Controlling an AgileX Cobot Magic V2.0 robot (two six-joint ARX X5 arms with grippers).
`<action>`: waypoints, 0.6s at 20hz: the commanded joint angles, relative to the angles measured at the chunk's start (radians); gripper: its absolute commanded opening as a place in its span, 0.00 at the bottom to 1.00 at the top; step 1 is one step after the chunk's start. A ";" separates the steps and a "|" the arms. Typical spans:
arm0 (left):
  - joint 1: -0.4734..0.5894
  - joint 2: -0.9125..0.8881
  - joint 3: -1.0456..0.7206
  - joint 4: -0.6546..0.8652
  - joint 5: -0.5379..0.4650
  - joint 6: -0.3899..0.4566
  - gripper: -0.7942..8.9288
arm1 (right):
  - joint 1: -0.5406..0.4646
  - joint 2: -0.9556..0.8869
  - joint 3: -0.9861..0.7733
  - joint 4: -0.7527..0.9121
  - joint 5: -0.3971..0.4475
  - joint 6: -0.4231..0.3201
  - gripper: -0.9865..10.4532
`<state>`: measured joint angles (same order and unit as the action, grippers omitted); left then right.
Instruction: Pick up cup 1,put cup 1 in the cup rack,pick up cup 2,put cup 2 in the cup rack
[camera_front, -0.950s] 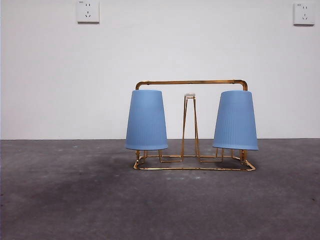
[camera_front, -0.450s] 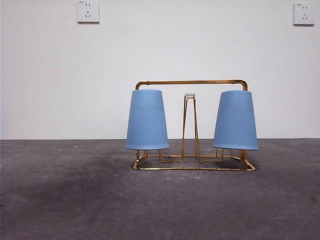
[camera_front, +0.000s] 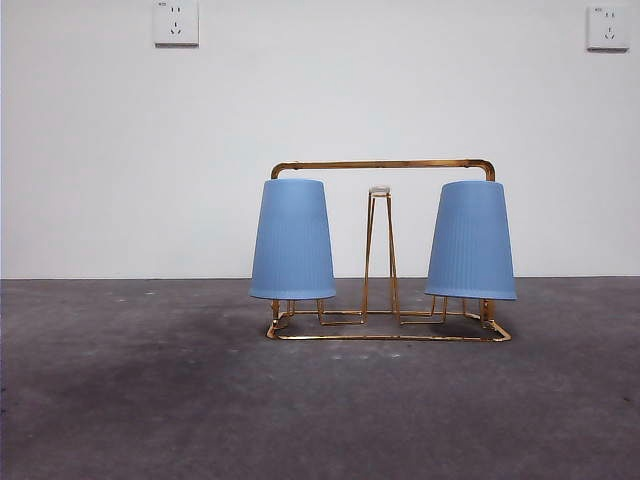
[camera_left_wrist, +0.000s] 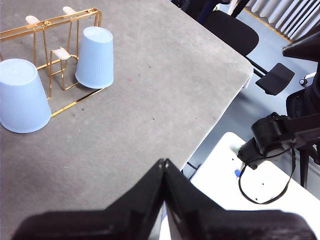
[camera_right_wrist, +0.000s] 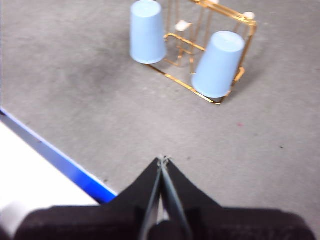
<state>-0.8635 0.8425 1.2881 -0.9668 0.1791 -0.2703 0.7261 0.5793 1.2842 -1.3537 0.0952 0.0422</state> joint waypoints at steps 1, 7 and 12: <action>-0.002 -0.002 -0.005 0.002 0.004 0.013 0.08 | 0.000 0.000 -0.008 -0.023 0.010 0.010 0.09; -0.002 0.005 -0.005 0.004 0.004 0.013 0.08 | 0.000 0.000 -0.008 -0.023 0.010 0.010 0.09; -0.002 0.047 -0.005 0.018 0.004 0.014 0.08 | 0.000 0.000 -0.008 -0.023 0.010 0.010 0.09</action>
<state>-0.8635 0.8932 1.2881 -0.9573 0.1791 -0.2703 0.7261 0.5793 1.2842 -1.3537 0.1043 0.0422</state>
